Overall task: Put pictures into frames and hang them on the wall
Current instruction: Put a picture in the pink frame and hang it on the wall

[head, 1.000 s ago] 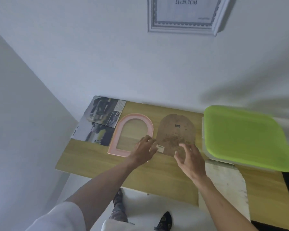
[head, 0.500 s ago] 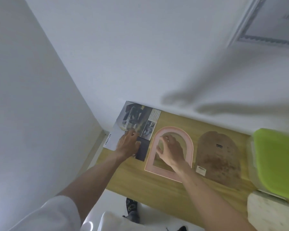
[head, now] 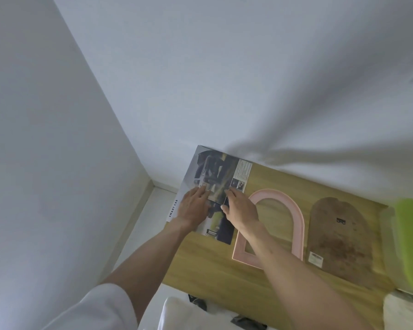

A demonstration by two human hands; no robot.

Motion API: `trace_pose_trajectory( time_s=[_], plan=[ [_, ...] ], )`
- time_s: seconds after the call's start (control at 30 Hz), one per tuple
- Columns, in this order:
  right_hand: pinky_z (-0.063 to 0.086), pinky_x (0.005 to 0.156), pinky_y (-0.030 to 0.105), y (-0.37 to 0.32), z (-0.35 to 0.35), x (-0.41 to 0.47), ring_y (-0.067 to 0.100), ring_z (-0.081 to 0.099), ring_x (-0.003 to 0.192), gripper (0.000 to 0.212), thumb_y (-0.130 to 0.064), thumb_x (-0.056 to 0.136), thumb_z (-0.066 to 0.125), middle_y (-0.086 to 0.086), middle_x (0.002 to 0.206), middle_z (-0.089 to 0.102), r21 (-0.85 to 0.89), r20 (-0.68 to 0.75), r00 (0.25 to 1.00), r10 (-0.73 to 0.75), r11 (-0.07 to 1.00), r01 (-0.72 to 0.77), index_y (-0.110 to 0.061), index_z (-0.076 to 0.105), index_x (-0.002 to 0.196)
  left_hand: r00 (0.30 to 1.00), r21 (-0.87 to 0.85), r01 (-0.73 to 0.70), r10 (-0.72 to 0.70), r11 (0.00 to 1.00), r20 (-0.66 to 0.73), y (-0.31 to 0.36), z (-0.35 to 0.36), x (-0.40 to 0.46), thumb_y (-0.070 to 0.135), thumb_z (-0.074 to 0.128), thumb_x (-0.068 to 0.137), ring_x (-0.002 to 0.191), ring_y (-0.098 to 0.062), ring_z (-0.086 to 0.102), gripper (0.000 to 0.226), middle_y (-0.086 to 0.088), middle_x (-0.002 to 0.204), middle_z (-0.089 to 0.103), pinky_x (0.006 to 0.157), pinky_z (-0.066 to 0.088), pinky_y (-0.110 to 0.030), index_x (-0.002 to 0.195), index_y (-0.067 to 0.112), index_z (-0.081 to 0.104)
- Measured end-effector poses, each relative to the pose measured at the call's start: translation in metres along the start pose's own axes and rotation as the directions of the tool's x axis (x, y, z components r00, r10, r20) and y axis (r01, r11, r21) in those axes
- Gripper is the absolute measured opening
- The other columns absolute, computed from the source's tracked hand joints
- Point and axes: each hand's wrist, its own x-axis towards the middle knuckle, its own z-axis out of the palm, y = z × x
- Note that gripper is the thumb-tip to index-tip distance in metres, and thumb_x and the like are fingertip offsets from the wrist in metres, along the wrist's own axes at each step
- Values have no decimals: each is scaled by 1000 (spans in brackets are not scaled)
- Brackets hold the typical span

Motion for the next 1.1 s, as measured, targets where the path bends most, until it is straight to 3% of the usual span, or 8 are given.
trace_pose_trajectory(
  time_s=[0.13, 0.27, 0.37, 0.43, 0.63, 0.77, 0.97, 1.1],
  plan=[
    [53, 90, 40, 2, 3, 11, 26, 53, 125, 45, -26, 101, 54, 6, 144, 49, -7, 55, 998, 11, 1000, -10, -9, 47, 142, 1000, -2, -18, 17, 1000, -18, -5, 5, 1, 32, 47, 99, 143, -22, 29, 47, 1, 154, 37, 117, 20, -34, 144, 19, 46],
    [55, 66, 40, 8, 11, 11, 32, 67, 94, 22, -18, 97, 59, 10, 111, 64, -70, -17, 993, -120, 991, 118, -4, 66, 113, 996, 39, -55, 58, 998, -61, -9, 4, 4, 26, 64, 88, 127, -26, 49, 38, -1, 135, 57, 109, 30, -35, 125, 18, 63],
    [41, 36, 29, 14, 13, 6, 26, 63, 51, 14, -9, 78, 79, 7, 75, 63, -99, -81, 977, -198, 977, 190, -6, 65, 78, 990, 89, -97, 105, 991, -97, -12, 4, 7, 27, 73, 78, 115, -26, 58, 34, 0, 120, 64, 103, 26, -32, 111, 20, 69],
    [27, 34, 23, 17, 12, 4, 22, 54, 40, 22, -7, 72, 82, 5, 68, 59, -80, -132, 967, -219, 974, 210, -8, 60, 75, 975, 107, -152, 167, 983, -146, -14, 1, 9, 24, 76, 75, 111, -25, 59, 30, 0, 113, 67, 103, 27, -32, 104, 20, 71],
    [28, 42, 24, 28, -5, -3, 16, 39, 48, 15, -10, 81, 71, 4, 77, 56, 22, -269, 930, -250, 964, 265, -7, 57, 86, 856, 205, -324, 378, 924, -352, -12, -16, 22, 19, 77, 80, 102, -18, 62, 12, 8, 98, 71, 105, 34, -36, 91, 25, 76],
    [50, 47, 30, 25, -23, 0, 22, 64, 61, 33, -11, 80, 77, 5, 87, 67, 23, -401, 872, -280, 949, 316, -12, 58, 107, 797, 205, -385, 436, 900, -418, 11, -36, 31, 26, 73, 84, 100, -19, 63, 9, 8, 93, 71, 105, 37, -39, 93, 25, 76],
    [44, 75, 12, 36, -70, -8, 13, 65, 81, 29, 2, 90, 62, 2, 100, 71, 282, -527, 847, -76, 924, 258, -8, 64, 118, 852, -231, -229, 80, 946, -517, 33, -88, 50, 54, 67, 78, 104, -18, 62, 45, 4, 103, 73, 108, 30, -34, 109, 22, 71],
    [49, 65, 14, 56, -97, -26, 6, 65, 73, 33, 3, 92, 59, -5, 94, 70, 558, -508, 855, 101, 795, 237, -13, 61, 120, 920, -626, -156, -119, 764, -374, 53, -126, 51, 28, 84, 73, 92, -14, 65, 45, 3, 104, 71, 82, 54, -22, 114, 19, 68]
  ],
)
